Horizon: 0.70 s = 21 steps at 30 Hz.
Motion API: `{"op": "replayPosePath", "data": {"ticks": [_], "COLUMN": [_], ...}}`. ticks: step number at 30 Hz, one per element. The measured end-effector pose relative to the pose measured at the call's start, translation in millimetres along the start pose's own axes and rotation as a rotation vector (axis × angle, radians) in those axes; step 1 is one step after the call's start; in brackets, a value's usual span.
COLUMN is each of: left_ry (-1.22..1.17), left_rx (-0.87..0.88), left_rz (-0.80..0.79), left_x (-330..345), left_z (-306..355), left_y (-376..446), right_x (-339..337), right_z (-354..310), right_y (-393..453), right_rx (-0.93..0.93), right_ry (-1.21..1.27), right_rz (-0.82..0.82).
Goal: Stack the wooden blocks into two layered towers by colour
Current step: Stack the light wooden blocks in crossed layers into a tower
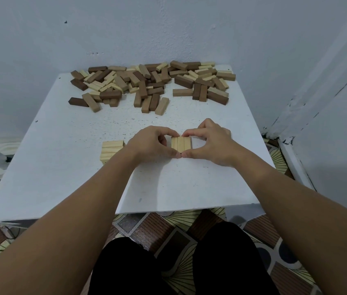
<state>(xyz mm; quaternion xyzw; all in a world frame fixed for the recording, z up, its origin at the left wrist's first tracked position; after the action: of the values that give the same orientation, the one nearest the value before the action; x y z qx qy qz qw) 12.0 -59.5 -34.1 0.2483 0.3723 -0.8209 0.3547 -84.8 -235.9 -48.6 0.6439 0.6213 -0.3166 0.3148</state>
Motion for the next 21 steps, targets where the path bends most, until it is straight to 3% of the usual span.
{"op": "replayPosePath", "data": {"ticks": [7,11,21], "left_ry": [-0.030,0.100,0.172], "left_rx": [0.049,0.098,0.058], "left_rz": [0.019,0.089,0.219], "left_x": [-23,-51,-116], "left_z": [3,7,-48], "left_y": [-16,-30,-69], "right_x": [-7,-8,23], "right_z": [-23,-46,-122], "right_y": [0,7,43], "right_rx": [-0.015,-0.038,-0.179], "right_ry": [0.097,0.152,0.179], "right_rz": [0.086,0.122,0.111]}}
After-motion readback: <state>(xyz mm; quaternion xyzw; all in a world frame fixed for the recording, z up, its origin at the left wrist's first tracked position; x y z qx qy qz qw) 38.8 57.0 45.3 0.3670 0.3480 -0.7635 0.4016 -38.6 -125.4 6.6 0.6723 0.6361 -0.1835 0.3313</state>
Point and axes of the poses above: each hand's wrist, its own y-axis towards the middle knuckle, its own x-axis out of the palm, z = x × y, the point moved 4 cm from there along y, towards the middle knuckle, and after that the axes turned 13 degrees about -x, right-handed, at the moved point
